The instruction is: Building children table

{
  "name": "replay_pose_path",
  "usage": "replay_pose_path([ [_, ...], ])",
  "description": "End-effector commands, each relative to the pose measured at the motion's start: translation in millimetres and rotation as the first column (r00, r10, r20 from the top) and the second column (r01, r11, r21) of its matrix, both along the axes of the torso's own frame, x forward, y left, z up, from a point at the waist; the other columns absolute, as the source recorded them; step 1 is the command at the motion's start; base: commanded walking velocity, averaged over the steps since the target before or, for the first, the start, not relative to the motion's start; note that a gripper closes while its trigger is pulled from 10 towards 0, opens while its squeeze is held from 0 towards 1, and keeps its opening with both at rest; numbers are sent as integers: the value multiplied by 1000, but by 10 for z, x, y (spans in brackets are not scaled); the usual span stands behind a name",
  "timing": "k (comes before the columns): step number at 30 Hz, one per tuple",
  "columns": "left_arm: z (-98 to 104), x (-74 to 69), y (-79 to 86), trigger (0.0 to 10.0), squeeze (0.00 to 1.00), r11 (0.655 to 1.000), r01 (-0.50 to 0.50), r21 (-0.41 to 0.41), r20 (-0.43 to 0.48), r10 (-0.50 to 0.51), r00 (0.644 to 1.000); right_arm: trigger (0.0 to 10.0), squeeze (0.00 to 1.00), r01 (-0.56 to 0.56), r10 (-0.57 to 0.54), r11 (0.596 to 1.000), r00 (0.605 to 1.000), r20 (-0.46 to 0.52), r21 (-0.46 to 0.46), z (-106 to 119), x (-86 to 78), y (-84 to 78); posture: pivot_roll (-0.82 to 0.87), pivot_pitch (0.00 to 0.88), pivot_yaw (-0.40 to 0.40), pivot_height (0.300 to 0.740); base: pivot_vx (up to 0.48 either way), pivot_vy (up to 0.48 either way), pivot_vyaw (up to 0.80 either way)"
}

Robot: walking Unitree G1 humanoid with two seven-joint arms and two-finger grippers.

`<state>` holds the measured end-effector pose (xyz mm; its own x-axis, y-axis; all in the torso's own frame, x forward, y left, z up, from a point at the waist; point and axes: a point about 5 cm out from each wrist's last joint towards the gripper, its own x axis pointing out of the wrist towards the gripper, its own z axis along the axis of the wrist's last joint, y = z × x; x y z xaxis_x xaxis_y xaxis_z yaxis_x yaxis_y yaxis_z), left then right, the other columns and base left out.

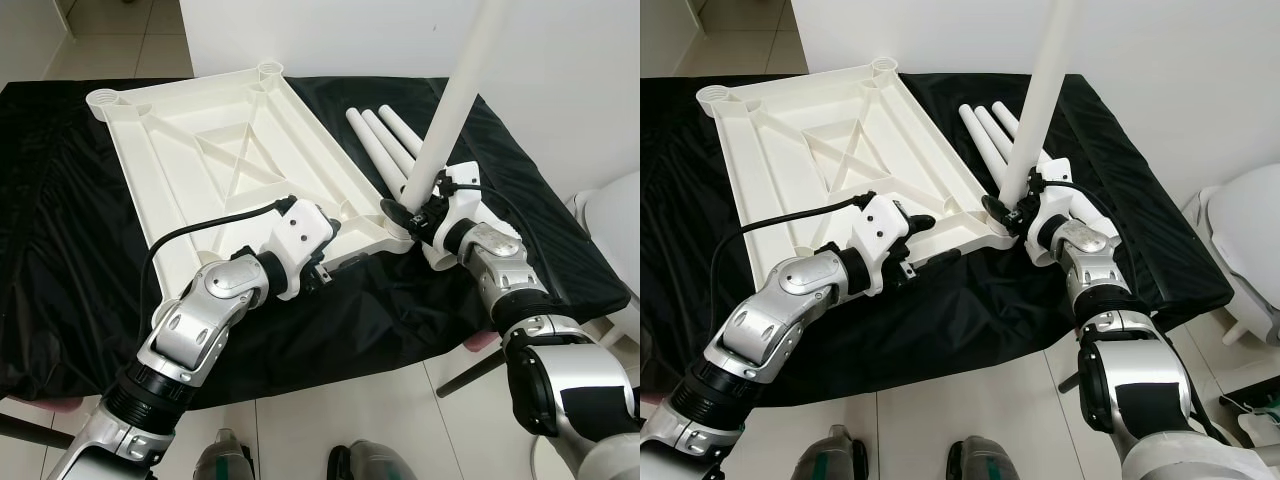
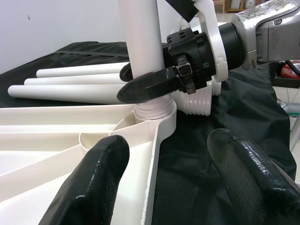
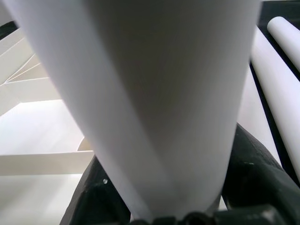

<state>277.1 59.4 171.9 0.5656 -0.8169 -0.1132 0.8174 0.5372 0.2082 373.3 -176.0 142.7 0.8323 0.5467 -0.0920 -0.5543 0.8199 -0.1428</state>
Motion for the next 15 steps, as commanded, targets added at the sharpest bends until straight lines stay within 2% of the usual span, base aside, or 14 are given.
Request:
replay_pose_path([
  [1, 1, -28, -43, 10000, 0, 997, 78, 13, -10, -78, 997, 10000, 0, 8, -8, 1000, 1000, -30, 3, -92, -35, -5, -27, 0, -35, 740, 0, 0, 0],
  [4, -12, -40, -48, 10000, 0, 997, 81, 14, -12, -81, 997, 10000, 0, 56, -55, 998, 998, -42, 28, -123, -31, 26, -28, 0, -35, 740, 0, 0, 0],
  [6, -32, -52, -54, 10000, 0, 996, 85, 15, -20, -85, 996, 10000, 0, 96, -96, 995, 995, -28, 15, -162, -38, 113, -31, 0, -34, 740, 0, 0, 0],
  [9, -32, -52, -54, 10000, 0, 996, 85, 15, -20, -85, 996, 10000, 0, 96, -96, 995, 995, -28, 15, -162, -38, 113, -31, 0, -34, 740, 0, 0, 0],
  [10, -39, -58, -59, 10000, 0, 996, 87, 16, -22, -87, 996, 10000, 0, 108, -107, 994, 994, -19, 29, -178, -48, 193, -32, 0, -36, 740, 0, 0, 0],
  [11, -37, -59, -65, 10000, 0, 996, 89, 15, -22, -89, 996, 10000, 0, 147, -147, 987, 989, -12, 65, -199, -63, 352, -31, 0, -35, 740, 0, 0, 0],
  [13, -37, -59, -65, 10000, 0, 996, 89, 15, -22, -89, 996, 10000, 0, 147, -147, 987, 989, -12, 65, -199, -63, 352, -31, 0, -35, 740, 0, 0, 0],
  [15, -34, -60, -69, 10000, 0, 996, 90, 14, -20, -90, 996, 10000, 0, 226, -226, 965, 974, -19, 134, -208, -85, 563, -32, 0, -34, 740, 0, 0, 0],
])
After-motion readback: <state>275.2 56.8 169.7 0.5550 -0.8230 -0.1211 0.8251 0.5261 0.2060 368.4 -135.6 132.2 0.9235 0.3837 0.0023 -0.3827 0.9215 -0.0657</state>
